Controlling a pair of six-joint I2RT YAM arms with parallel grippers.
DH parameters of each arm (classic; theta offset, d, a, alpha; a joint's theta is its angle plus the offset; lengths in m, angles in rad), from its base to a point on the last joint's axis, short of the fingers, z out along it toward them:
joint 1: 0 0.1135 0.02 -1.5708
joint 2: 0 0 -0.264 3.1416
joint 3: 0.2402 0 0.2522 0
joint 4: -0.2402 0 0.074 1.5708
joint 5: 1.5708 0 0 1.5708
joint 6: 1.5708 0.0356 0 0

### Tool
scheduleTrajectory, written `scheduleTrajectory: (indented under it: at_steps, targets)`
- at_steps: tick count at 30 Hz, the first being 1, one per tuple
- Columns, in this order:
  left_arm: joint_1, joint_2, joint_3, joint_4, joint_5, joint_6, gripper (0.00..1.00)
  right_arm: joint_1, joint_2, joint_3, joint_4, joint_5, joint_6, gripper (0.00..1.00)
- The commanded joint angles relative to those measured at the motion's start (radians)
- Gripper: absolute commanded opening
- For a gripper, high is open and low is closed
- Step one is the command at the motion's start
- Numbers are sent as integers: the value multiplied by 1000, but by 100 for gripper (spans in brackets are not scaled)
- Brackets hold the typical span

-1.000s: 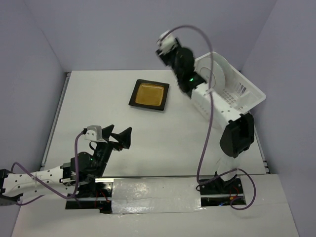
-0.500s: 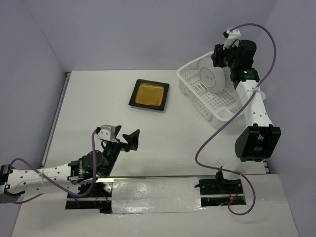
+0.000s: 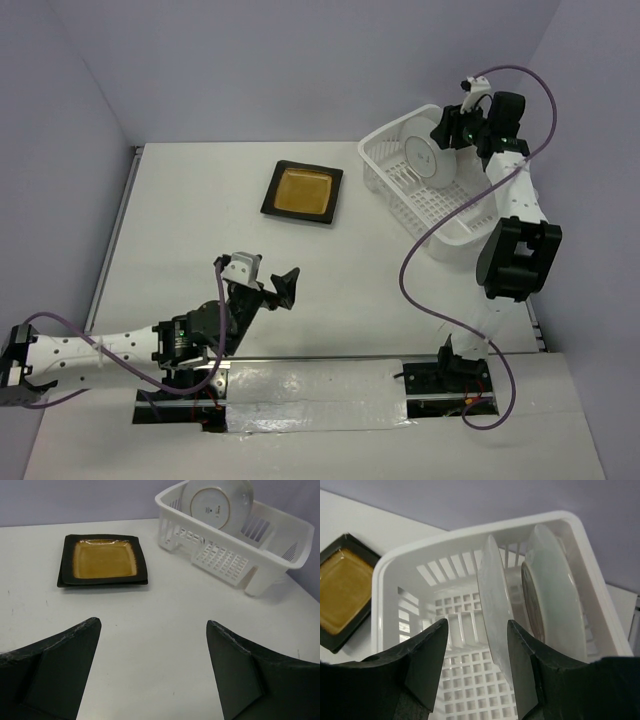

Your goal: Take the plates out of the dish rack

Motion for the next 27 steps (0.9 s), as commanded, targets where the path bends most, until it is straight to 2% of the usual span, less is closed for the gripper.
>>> scheduleTrajectory:
  at_steps: [1, 6, 12, 16, 22, 26, 27]
  targets:
    - [2, 4, 39, 32, -14, 23, 99, 3, 11, 64, -20, -9, -45, 59]
    - [2, -12, 35, 31, 1, 14, 99, -8, 47, 104, -75, 8, -116, 60]
    - [3, -36, 27, 34, 3, 15, 99, -25, 87, 111, -65, -16, -117, 60]
    - [2, -36, 33, 22, 11, 8, 99, -25, 146, 189, -115, -44, -114, 60]
    - [2, -38, 35, 20, 26, 5, 100, -25, 159, 170, -25, -44, -82, 60]
    - [2, -32, 38, 22, 9, 8, 100, -31, 218, 216, -58, -113, -71, 50]
    - [2, -30, 38, 20, 8, 8, 100, -31, 222, 216, -58, -128, -71, 43]
